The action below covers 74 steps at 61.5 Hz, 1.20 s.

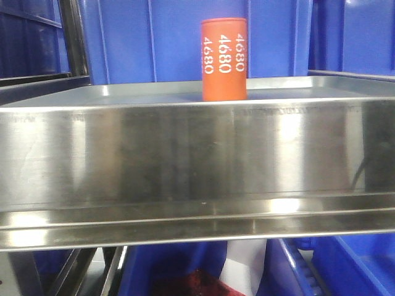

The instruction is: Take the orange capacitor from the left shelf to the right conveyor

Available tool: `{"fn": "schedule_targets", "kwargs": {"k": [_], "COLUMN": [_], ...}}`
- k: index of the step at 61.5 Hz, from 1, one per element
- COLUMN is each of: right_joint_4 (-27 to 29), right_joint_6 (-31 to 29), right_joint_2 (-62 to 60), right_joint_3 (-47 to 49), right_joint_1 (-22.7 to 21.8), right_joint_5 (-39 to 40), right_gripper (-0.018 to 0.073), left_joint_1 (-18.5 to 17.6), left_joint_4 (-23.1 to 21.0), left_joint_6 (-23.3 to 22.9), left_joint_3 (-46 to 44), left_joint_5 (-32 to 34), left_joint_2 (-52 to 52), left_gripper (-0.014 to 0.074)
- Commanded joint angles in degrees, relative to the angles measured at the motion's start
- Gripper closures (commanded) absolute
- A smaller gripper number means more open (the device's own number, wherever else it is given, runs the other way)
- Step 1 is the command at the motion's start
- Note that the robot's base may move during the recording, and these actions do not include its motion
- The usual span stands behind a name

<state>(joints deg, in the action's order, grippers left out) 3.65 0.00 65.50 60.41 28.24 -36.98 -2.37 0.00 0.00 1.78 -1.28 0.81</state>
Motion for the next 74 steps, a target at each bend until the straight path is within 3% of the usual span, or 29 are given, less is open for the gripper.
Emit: {"fn": "schedule_targets", "kwargs": {"k": [1,13,30,49,64,69,74], "right_joint_4": [1.74,8.84,8.84,8.84,8.84,8.84,8.84], "right_joint_6": [-0.51,-0.52,-1.71,-4.7,-4.93,-4.93,-4.93], "right_joint_2": [1.61,7.23,10.91,13.66,17.24,17.91,18.33], "right_joint_3": [2.24,2.24,2.24,2.24,2.24,2.24,2.24], "right_joint_1": [0.06,0.06,0.19,5.2,5.7,5.7,5.7], "right_joint_5": [6.07,6.06,9.59,17.15,22.55,23.76,24.26], "right_gripper": [-0.0088,-0.0065,-0.0065,-0.0065,-0.0062,0.0012,0.0195], "left_joint_1": [-0.23,-0.23,-0.23,-0.23,-0.23,-0.23,-0.23], "left_joint_4": [-0.34,-0.34,-0.34,-0.34,-0.34,-0.34,-0.34], "left_joint_6": [0.0,0.0,0.0,0.0,0.0,0.0,0.0], "left_joint_3": [-0.33,-0.33,-0.33,-0.33,-0.33,-0.33,-0.33], "left_joint_5": [4.5,4.5,4.5,4.5,4.5,4.5,4.5], "left_joint_2": [0.68,0.68,0.68,0.68,0.68,0.68,0.68], "left_gripper": [0.0701,0.0701,0.0701,0.0701,0.0701,0.0701,0.0701]}}
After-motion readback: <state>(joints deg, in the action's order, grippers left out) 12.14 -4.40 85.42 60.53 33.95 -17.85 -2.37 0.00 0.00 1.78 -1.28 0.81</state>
